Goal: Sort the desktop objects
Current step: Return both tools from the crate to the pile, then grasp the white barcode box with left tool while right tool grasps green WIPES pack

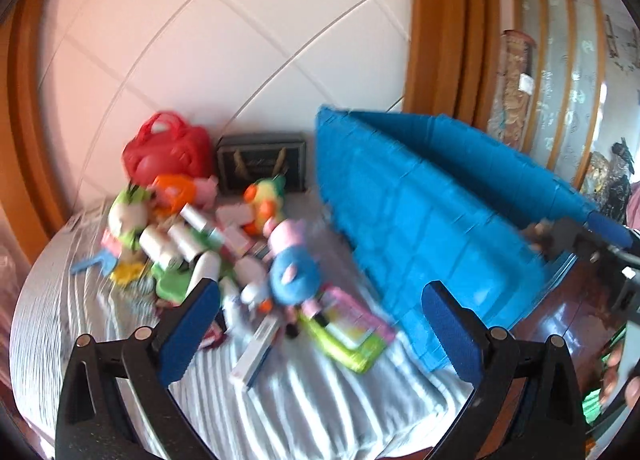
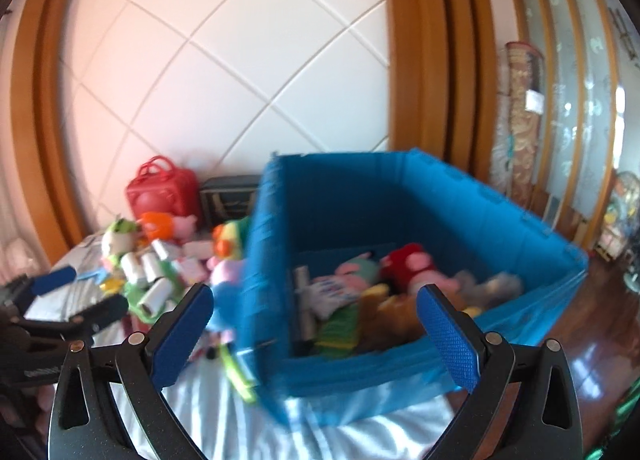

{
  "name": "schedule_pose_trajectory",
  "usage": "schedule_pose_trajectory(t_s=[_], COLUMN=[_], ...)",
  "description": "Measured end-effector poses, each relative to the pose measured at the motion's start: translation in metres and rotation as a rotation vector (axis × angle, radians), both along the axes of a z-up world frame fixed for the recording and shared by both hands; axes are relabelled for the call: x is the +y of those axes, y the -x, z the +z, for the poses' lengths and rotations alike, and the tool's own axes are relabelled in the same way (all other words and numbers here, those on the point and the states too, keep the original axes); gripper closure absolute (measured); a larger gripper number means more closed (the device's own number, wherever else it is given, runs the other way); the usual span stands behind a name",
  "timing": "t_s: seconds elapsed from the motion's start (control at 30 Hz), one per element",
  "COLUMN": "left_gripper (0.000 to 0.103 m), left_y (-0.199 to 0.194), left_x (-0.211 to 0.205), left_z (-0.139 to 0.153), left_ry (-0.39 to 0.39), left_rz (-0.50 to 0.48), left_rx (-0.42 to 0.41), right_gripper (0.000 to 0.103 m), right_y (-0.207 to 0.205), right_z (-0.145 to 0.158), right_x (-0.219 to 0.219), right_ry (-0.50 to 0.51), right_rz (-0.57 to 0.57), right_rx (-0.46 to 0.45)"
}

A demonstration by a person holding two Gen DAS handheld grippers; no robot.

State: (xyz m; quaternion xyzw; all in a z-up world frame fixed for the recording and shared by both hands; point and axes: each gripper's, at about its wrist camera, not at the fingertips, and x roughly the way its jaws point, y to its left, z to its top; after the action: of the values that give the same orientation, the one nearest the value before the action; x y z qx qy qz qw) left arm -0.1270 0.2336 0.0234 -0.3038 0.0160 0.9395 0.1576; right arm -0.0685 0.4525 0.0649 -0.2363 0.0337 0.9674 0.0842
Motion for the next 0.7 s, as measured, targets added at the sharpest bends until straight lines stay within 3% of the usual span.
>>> schedule_pose_trajectory(t_s=[0.23,0.33,0.5,0.7], left_gripper=[0.001,0.001,0.001,0.003], left_y=[0.005,0.008,0.031,0.064], left_x=[-0.084,-0.109,-0.120,-0.120], left_z=[-0.057,-0.082,-0.124,-0.167], left_ry=[0.083,0.088,0.120,0.126], left_rz=[0.101,0.121,0.136,0.171], left_rx=[-0.131,-0.165,-0.218,-0.287], right_gripper=[0.000,0.000,0.000,0.000], right_y=[0.006,0.007,0.010,0.064], right_z=[-0.037,-0.052,-0.073,-0.125], right_x=[-0.067,-0.094,-0.128,-0.155], right_ry=[0.039,-0.061,-0.051,0.004], right_rz=[0.084,0.009,0.093,0.246], right_rx=[-0.046,-0.064,-0.049,-0.140])
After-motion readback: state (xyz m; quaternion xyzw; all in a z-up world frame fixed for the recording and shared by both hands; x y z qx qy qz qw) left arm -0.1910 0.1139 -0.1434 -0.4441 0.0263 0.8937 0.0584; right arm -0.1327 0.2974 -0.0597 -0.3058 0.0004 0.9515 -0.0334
